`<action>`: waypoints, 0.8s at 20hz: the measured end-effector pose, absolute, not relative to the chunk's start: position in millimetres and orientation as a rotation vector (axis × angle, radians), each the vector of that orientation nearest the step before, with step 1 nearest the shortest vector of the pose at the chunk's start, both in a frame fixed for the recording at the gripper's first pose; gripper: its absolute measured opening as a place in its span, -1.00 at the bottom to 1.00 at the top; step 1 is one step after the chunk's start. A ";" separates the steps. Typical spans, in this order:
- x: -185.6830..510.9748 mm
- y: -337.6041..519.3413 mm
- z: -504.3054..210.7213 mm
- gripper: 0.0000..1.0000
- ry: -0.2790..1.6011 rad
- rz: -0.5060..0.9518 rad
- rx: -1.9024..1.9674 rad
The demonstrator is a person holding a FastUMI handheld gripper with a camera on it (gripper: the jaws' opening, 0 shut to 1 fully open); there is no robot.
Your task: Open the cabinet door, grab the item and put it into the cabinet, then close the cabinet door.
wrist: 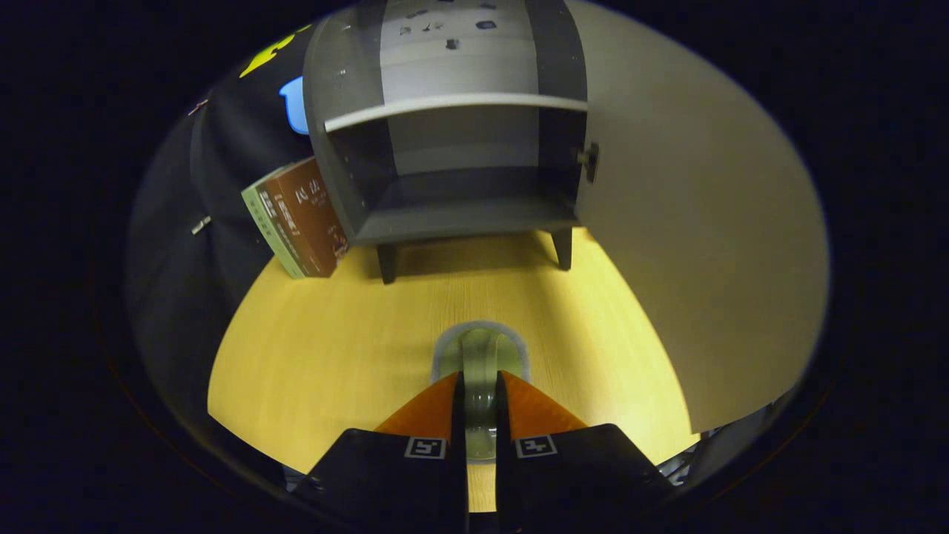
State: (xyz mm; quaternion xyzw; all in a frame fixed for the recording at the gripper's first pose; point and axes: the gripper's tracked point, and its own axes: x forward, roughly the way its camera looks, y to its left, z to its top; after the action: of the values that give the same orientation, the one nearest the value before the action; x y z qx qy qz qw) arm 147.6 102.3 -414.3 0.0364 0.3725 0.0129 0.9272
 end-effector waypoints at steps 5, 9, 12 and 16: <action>182.4 105.7 -296.6 -0.62 0.654 0.050 0.096; 223.1 112.5 -219.5 -0.62 0.588 0.077 0.115; 263.1 117.0 -173.7 -0.62 0.527 0.097 0.102; 322.9 123.8 -135.8 -0.63 0.485 0.097 0.097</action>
State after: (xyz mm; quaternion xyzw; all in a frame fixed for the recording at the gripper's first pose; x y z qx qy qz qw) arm 322.9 123.8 -135.8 0.0481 0.2399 0.0478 0.9684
